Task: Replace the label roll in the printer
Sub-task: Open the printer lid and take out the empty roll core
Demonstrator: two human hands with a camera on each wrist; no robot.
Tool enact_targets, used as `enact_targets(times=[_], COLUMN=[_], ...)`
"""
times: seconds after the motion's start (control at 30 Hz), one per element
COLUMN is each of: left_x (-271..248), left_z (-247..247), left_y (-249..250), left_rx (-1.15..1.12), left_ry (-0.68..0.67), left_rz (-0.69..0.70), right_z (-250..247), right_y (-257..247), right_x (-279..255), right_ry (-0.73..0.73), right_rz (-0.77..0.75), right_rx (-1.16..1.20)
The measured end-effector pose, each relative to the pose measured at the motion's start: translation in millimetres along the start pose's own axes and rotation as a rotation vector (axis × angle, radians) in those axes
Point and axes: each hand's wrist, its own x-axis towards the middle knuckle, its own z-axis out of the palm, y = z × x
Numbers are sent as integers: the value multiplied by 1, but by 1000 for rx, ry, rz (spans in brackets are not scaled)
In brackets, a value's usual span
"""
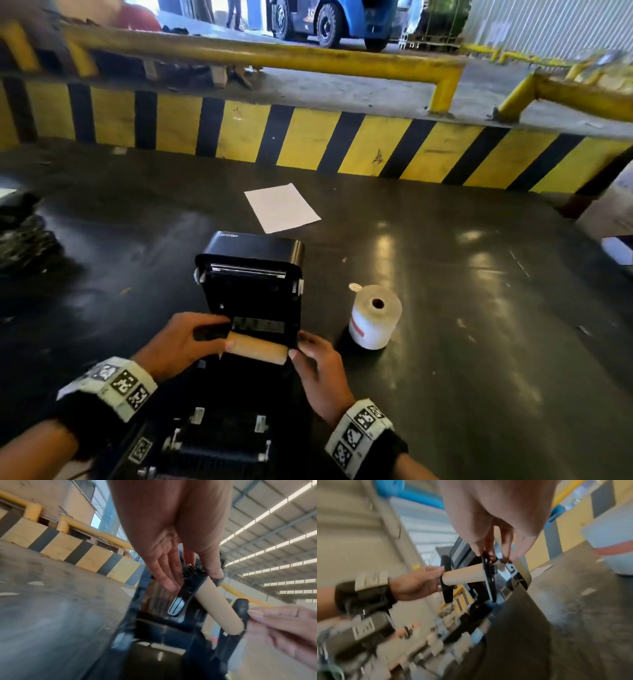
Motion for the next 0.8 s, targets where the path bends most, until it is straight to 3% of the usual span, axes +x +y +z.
enact_targets(times=[0.1, 0.17, 0.3, 0.43, 0.6, 0.8], left_x=[-4, -3, 10, 32, 53, 61], left_z=[9, 28, 88, 160, 230, 283], left_y=[38, 68, 105, 112, 103, 102], left_rx=[-96, -120, -156, -189, 4, 565], left_ry=[69, 69, 2, -26, -54, -224], left_rz=[-13, 3, 18, -72, -141, -75], right_z=[-29, -54, -108, -156, -197, -216], right_y=[-8, 0, 33, 74, 134, 167], right_x=[4, 7, -1, -22, -45, -66], right_ry=[-14, 9, 76, 62, 147, 156], right_rz=[14, 66, 198, 337, 483, 568], right_rx=[350, 435, 427, 359, 282, 181])
